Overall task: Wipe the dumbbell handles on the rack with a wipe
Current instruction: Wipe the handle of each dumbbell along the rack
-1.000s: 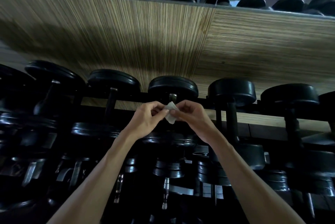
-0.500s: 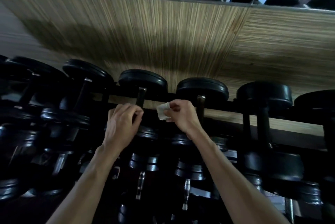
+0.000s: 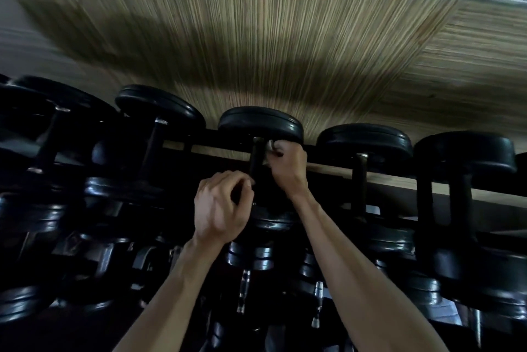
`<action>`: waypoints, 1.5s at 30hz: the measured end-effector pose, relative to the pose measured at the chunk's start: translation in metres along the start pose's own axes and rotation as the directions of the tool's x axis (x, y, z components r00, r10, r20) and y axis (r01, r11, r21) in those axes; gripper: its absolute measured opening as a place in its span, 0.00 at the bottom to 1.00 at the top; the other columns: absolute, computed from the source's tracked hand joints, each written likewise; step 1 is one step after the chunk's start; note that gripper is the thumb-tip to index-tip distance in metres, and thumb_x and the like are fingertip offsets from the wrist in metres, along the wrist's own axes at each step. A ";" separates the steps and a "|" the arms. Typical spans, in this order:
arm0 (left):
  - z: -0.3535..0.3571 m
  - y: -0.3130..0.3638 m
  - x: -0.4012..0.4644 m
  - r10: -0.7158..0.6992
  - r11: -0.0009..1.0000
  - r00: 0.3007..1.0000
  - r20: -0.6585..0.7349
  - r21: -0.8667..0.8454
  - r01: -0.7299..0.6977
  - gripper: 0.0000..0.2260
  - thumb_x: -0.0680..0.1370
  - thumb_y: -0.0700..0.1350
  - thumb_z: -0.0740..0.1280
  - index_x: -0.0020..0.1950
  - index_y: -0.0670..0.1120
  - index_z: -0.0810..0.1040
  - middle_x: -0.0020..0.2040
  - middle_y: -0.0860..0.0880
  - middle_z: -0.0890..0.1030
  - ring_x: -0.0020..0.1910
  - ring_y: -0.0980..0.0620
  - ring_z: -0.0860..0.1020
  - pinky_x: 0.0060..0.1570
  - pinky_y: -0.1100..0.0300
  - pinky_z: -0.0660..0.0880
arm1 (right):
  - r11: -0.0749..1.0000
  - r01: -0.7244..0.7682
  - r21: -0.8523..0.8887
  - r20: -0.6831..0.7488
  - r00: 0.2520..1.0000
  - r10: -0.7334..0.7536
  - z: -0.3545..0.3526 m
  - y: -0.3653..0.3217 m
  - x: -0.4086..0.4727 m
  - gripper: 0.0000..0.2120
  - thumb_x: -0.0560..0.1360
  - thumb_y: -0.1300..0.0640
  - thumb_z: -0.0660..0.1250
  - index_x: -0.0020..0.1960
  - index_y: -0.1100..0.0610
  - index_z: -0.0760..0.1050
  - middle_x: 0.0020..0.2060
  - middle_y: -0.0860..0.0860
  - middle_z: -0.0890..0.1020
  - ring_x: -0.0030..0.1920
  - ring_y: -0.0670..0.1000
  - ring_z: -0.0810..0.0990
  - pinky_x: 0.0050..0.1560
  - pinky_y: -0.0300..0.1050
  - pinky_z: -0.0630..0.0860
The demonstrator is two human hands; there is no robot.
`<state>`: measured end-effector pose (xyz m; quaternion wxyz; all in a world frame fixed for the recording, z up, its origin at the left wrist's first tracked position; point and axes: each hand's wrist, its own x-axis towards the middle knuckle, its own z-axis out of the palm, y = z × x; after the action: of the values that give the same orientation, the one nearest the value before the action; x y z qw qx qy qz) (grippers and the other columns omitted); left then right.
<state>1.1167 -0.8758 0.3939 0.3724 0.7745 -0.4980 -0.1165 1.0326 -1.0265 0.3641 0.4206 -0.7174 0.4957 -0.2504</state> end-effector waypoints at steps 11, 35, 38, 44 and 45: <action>0.004 -0.001 -0.003 -0.007 0.998 0.993 -0.114 -0.070 -0.001 0.12 0.77 0.47 0.60 0.43 0.47 0.82 0.36 0.58 0.81 0.36 0.59 0.79 0.36 0.53 0.77 | 0.981 -0.055 0.189 0.145 0.989 0.027 0.003 0.020 -0.011 0.18 0.79 0.57 0.68 0.30 0.57 0.72 0.25 0.49 0.75 0.30 0.40 0.72 0.32 0.46 0.70; 0.008 0.001 -0.011 -0.170 0.982 0.961 -0.218 -0.121 0.146 0.13 0.76 0.46 0.57 0.38 0.49 0.80 0.30 0.57 0.78 0.30 0.57 0.76 0.29 0.61 0.68 | 0.876 -0.329 0.352 0.260 0.934 0.246 -0.001 0.003 0.001 0.08 0.77 0.69 0.66 0.44 0.61 0.82 0.35 0.53 0.82 0.34 0.47 0.80 0.37 0.41 0.79; 0.009 0.002 -0.012 -0.170 0.980 0.962 -0.213 -0.135 0.143 0.13 0.76 0.46 0.57 0.38 0.49 0.80 0.31 0.57 0.78 0.32 0.57 0.77 0.29 0.57 0.71 | 0.869 -0.328 0.370 0.191 0.943 0.274 0.007 0.010 0.001 0.11 0.79 0.59 0.69 0.39 0.59 0.82 0.34 0.54 0.83 0.35 0.49 0.80 0.41 0.50 0.81; 0.008 0.003 -0.011 -0.162 0.982 0.955 -0.246 -0.132 0.133 0.13 0.76 0.47 0.57 0.38 0.49 0.80 0.31 0.58 0.78 0.31 0.57 0.77 0.29 0.57 0.72 | 0.958 -0.262 0.114 0.358 0.911 0.206 0.001 0.032 -0.038 0.11 0.78 0.56 0.71 0.40 0.62 0.83 0.34 0.54 0.84 0.34 0.47 0.78 0.38 0.49 0.75; 0.008 0.003 -0.011 -0.164 0.982 0.956 -0.244 -0.131 0.135 0.13 0.75 0.47 0.57 0.38 0.49 0.80 0.31 0.58 0.77 0.31 0.57 0.76 0.29 0.58 0.71 | 0.961 -0.237 0.141 0.294 0.937 0.188 0.001 0.026 -0.033 0.12 0.77 0.55 0.71 0.38 0.60 0.83 0.32 0.53 0.84 0.33 0.46 0.78 0.37 0.51 0.76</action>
<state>1.1048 -0.8712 0.3883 0.4665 0.7960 -0.3789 -0.0722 1.0073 -1.0000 0.3434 0.5716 -0.6478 0.4829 -0.1427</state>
